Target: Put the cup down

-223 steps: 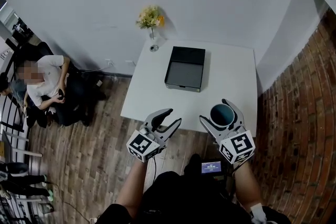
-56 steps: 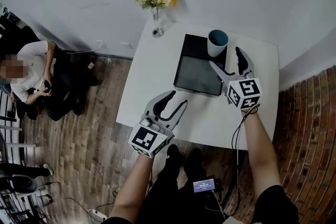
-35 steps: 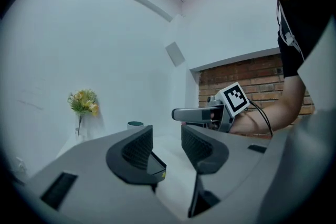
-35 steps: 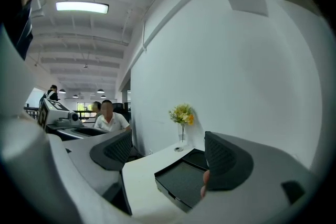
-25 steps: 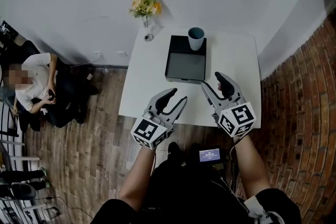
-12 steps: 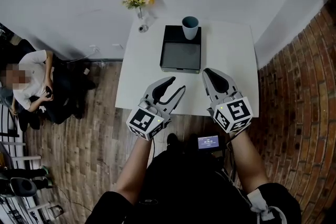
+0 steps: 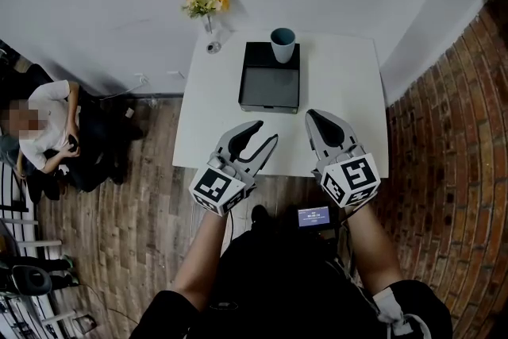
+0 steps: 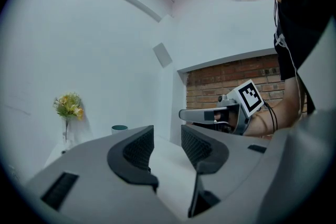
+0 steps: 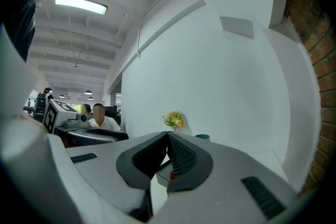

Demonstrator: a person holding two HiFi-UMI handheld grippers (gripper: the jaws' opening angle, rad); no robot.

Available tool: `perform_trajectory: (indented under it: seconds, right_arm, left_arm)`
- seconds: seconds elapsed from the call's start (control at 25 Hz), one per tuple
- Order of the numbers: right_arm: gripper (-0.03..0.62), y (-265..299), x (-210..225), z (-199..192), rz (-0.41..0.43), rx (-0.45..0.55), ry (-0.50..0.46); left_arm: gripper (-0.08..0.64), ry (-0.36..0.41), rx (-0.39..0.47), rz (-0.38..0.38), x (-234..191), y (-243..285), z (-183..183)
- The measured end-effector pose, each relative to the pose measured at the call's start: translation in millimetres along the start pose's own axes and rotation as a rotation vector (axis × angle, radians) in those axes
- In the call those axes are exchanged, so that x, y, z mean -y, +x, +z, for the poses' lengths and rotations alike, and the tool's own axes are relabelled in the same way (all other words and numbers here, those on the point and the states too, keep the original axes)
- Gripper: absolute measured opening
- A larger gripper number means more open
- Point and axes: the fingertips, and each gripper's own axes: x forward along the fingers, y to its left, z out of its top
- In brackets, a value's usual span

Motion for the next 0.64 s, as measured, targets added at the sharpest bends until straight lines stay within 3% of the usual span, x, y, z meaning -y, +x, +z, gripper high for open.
perform_trajectory:
  seconds: [0.44,0.64]
  right_arm:
    - [0.014,-7,1,-5,-0.01,-0.003,0.006]
    - [0.014,-7,1,-3,-0.001,-0.013,-0.037]
  left_arm:
    - [0.169,-0.003,-0.006,-0.001,8,-3,-6]
    - [0.169,-0.009,-0.012,0.009,6,-5,-11]
